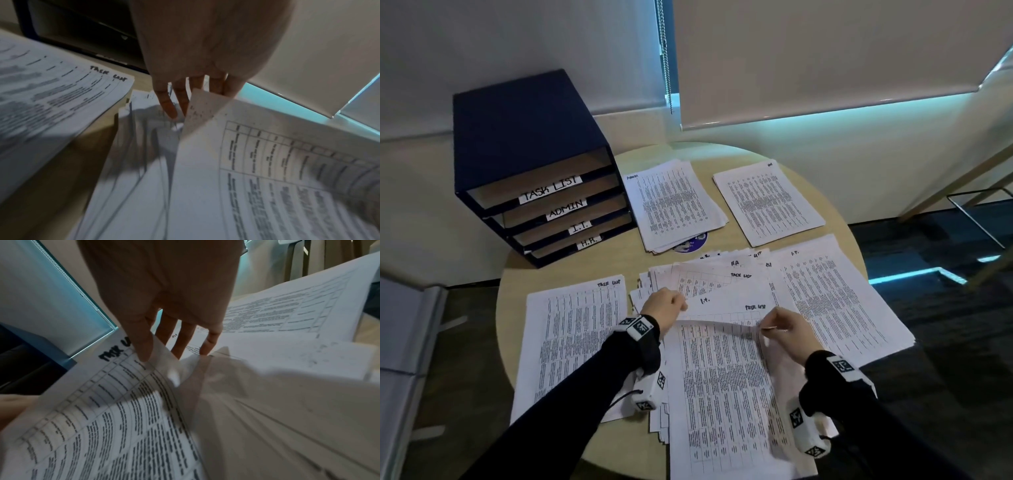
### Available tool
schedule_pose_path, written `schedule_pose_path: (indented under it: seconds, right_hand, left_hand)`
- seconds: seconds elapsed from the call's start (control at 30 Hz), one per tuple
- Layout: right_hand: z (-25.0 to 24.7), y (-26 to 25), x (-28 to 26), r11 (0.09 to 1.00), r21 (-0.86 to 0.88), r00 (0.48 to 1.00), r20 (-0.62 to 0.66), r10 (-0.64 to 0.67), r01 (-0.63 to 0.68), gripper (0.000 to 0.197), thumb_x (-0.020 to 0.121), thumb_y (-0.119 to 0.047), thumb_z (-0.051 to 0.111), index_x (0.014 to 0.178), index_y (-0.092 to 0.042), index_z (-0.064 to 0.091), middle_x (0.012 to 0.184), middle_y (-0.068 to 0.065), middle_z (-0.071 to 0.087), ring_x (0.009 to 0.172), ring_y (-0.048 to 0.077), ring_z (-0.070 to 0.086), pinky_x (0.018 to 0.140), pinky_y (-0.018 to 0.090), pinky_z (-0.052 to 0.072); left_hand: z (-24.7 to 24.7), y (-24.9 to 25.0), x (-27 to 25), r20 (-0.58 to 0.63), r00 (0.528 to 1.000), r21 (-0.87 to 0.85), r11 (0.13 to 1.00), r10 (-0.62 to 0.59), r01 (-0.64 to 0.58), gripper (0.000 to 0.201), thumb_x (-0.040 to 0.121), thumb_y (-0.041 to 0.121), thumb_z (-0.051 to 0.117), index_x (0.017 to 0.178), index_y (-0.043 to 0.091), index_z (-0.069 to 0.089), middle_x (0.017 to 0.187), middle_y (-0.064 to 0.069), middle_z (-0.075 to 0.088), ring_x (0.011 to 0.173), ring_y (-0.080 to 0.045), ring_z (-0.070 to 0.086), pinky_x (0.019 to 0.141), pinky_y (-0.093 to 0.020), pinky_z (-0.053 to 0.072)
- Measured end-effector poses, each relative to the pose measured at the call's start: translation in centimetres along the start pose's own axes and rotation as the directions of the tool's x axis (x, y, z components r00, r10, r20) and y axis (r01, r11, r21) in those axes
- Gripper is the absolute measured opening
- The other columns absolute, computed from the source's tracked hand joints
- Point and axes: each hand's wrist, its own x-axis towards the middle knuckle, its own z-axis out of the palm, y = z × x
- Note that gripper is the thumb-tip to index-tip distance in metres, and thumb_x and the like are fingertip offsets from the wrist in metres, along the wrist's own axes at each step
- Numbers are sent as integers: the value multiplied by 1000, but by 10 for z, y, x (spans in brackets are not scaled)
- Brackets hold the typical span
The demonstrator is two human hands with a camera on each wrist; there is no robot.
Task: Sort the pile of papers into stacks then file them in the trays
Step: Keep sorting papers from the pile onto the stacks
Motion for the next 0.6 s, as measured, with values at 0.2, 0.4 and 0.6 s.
schedule_pose_path:
  seconds: [0.2,0.4,0.6]
  right_hand:
    - [5,-8,-4,998,56,1000,-8,25,-24,14,88,-10,64,75,-16,59,77,-3,67,78,17,63,77,29,50]
    - [1,-14,-5,996,70,999,-1,46,-46,16,89,-13,63,73,-18,60,76,-5,67,78,16,62,76,29,45]
    - [4,-4,5,985,-133,983,-159,89,-110,31,82,-19,73,108,-4,65,118,8,42,111,22,43,98,36,37]
  left_hand:
    - [-10,3,7,73,986,301,939,152,-167,17,78,17,72,86,21,57,88,6,53,81,-13,53,78,-29,50]
    - [-14,4,4,40,963,351,899,266,-263,7,86,17,69,91,13,66,90,-1,65,84,-16,60,80,-28,52]
    - [-14,-9,-7,-6,924,308,879,383,-363,9,92,24,61,94,21,70,121,15,54,109,-5,49,105,-30,37]
